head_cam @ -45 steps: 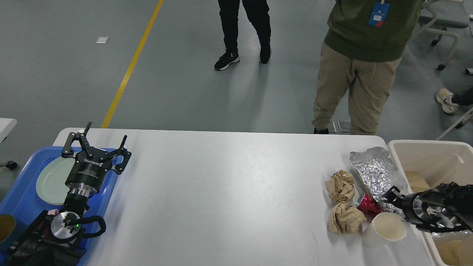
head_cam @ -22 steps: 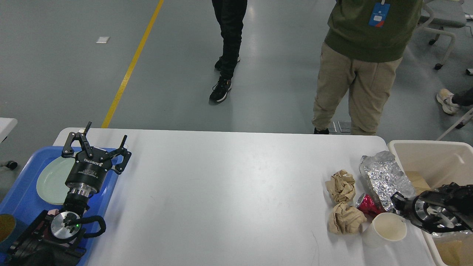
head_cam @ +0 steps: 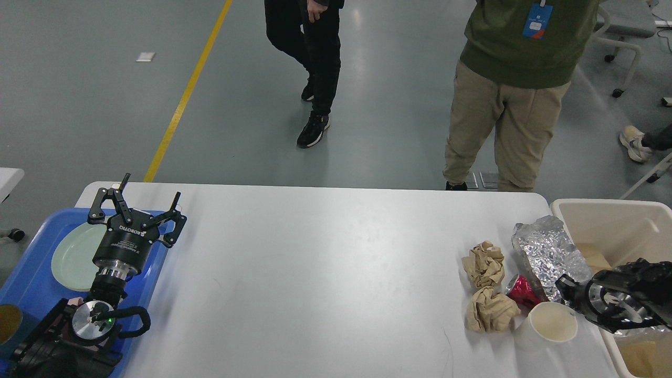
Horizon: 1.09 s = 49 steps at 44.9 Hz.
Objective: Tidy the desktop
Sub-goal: 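Grasp the crumpled foil ball with the right gripper, then lift the foil ball and drop it into the white bin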
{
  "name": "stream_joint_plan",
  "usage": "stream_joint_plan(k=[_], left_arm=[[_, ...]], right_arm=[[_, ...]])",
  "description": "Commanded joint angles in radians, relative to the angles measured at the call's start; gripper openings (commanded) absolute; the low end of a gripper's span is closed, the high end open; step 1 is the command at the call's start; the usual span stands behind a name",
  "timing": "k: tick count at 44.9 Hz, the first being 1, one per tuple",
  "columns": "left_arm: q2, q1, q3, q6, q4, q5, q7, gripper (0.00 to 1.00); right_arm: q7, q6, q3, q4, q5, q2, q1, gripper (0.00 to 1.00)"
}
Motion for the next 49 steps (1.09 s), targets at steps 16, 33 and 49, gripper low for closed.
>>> stream_joint_plan(k=[16,33,49], left_arm=[[0.0,-0.001,0.0,0.0,0.0,0.0,0.0,0.96],[0.0,-0.001,0.0,0.0,0.0,0.0,0.0,0.96],[0.0,0.001,0.0,0.0,0.0,0.0,0.0,0.96]], right_arm=[[-0.04,0.165,-0.028,0.095,0.002,-0.147,0.281,0.0],[-0.031,0.357,-0.587,0.49,-0.009,-0.27,0.847,0.0],[-0.031,0.334,-0.657,0.574,-0.103,-0.464,0.947,0.0]])
